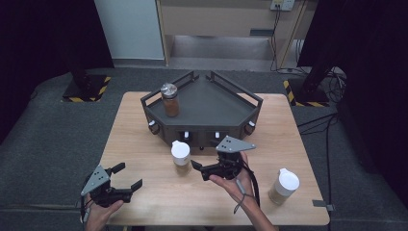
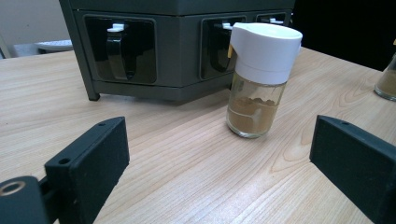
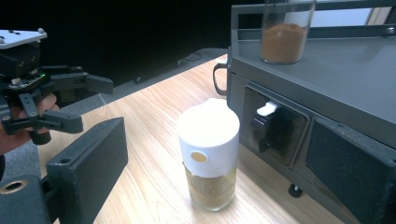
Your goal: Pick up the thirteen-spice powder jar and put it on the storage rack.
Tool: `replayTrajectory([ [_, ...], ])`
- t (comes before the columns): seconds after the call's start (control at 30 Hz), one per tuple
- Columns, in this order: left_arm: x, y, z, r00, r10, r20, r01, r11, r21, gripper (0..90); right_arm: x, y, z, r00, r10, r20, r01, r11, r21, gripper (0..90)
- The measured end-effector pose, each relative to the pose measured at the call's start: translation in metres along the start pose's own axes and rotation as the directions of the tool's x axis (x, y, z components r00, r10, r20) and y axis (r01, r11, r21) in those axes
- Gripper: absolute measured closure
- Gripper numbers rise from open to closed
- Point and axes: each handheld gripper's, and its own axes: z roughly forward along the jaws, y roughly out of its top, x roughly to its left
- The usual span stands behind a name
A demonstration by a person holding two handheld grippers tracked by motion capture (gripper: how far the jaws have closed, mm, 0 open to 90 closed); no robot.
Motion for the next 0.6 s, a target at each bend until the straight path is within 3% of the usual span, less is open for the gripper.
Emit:
replayTrajectory([
  [0.6,0.001,0.000,0.000,1.0000,-0.002,0.002,0.002,1.0000,-0.002,4.0,-0.005,0.004,0.054,0.9996,-0.005,-0.029,0.007,0.998,0.063,7.3],
])
